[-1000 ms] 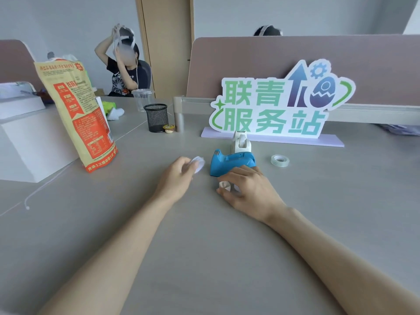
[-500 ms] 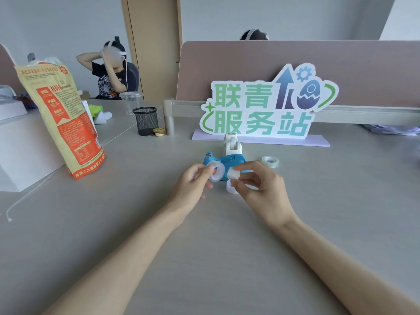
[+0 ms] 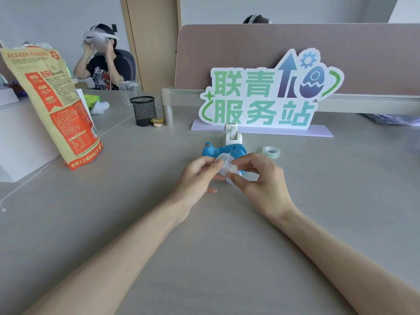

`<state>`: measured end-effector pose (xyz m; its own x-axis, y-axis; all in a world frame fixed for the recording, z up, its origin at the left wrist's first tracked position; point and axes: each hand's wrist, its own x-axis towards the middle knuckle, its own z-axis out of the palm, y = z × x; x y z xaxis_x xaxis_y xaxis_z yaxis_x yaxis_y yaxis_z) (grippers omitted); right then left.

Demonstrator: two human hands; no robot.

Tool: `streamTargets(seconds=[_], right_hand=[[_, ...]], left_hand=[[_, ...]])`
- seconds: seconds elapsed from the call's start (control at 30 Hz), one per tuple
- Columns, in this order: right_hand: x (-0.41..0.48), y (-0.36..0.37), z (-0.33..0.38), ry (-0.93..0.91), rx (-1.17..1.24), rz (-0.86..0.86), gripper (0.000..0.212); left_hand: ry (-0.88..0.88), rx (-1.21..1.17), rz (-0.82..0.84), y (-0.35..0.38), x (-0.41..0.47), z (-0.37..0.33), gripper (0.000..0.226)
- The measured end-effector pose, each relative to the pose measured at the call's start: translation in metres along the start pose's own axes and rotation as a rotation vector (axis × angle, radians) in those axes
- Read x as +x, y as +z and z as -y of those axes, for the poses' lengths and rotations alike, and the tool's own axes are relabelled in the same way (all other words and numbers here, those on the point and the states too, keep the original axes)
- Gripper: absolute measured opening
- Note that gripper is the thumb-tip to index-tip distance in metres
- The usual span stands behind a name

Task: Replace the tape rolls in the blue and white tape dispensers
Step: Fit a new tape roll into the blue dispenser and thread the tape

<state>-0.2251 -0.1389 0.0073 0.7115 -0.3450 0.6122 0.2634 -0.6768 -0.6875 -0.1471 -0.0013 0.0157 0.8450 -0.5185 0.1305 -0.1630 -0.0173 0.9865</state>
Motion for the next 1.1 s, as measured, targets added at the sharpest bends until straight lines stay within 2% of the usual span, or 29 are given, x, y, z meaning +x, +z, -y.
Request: streamTargets(seconds=[0.37, 0.57, 0.9, 1.1], right_hand=[[0.001, -0.001, 0.002, 0.062, 0.039, -0.005, 0.013], [0.003, -0.002, 0.003, 0.1, 0.055, -0.037, 0.022], [0.002, -0.004, 0.008, 0.12, 0.117, 0.0, 0.015], [-0.001, -0.005, 0.013, 0.053, 0.161, 0.102, 0.032]], left_hand=[[0.0, 0.04, 0.024, 0.003, -0.005, -0.005, 0.02], [-0.013, 0.019, 0.041, 0.002, -0.007, -0.008, 0.018], [0.058, 0.052, -0.007, 0.002, -0.005, -0.004, 0.007], [0.094, -0.007, -0.09, 0.0, -0.003, -0.005, 0.035]])
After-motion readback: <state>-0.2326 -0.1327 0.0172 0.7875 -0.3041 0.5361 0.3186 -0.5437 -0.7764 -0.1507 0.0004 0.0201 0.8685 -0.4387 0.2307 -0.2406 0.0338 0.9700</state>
